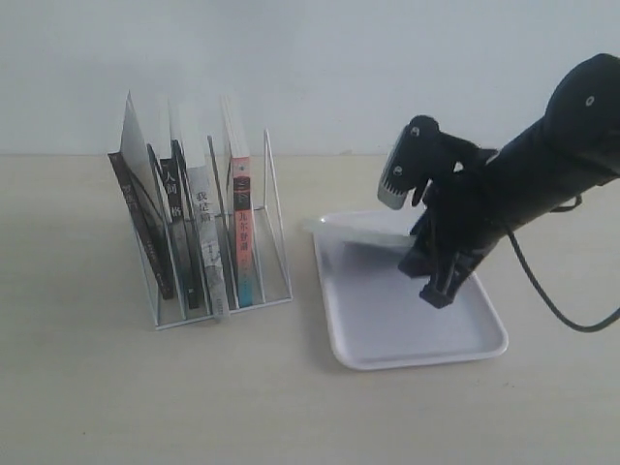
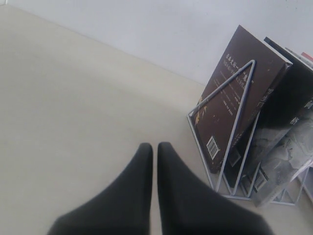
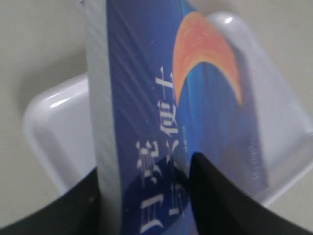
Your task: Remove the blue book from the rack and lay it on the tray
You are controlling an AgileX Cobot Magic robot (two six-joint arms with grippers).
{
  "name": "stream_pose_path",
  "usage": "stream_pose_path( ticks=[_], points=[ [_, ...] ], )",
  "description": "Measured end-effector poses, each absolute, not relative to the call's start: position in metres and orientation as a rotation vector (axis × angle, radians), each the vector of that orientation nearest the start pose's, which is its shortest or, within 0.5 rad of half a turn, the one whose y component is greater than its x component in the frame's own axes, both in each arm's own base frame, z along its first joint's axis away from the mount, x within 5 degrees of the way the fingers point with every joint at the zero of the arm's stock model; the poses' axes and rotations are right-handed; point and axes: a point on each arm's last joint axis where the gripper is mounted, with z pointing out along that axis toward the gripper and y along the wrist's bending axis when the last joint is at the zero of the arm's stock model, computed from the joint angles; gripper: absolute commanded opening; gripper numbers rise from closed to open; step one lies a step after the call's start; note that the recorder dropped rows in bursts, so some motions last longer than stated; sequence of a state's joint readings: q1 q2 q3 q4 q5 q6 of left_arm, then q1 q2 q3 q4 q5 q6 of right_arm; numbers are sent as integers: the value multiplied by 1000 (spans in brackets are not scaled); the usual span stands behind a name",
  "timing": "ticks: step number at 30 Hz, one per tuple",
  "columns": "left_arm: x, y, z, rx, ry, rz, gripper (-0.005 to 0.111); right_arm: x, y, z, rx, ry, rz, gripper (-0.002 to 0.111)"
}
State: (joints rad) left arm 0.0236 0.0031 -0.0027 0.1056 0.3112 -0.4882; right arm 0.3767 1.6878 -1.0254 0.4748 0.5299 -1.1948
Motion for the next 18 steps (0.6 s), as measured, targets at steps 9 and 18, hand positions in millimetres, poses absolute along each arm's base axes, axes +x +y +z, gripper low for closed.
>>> stream_pose_path(
  ticks=[9, 18],
  points=[
    [54, 4, 186, -390, 1757, -232, 4, 288, 138, 211, -1466, 2260, 229, 57],
    [54, 4, 186, -390, 1757, -232, 4, 262, 126, 273, -1327, 2171, 183, 57]
  ],
)
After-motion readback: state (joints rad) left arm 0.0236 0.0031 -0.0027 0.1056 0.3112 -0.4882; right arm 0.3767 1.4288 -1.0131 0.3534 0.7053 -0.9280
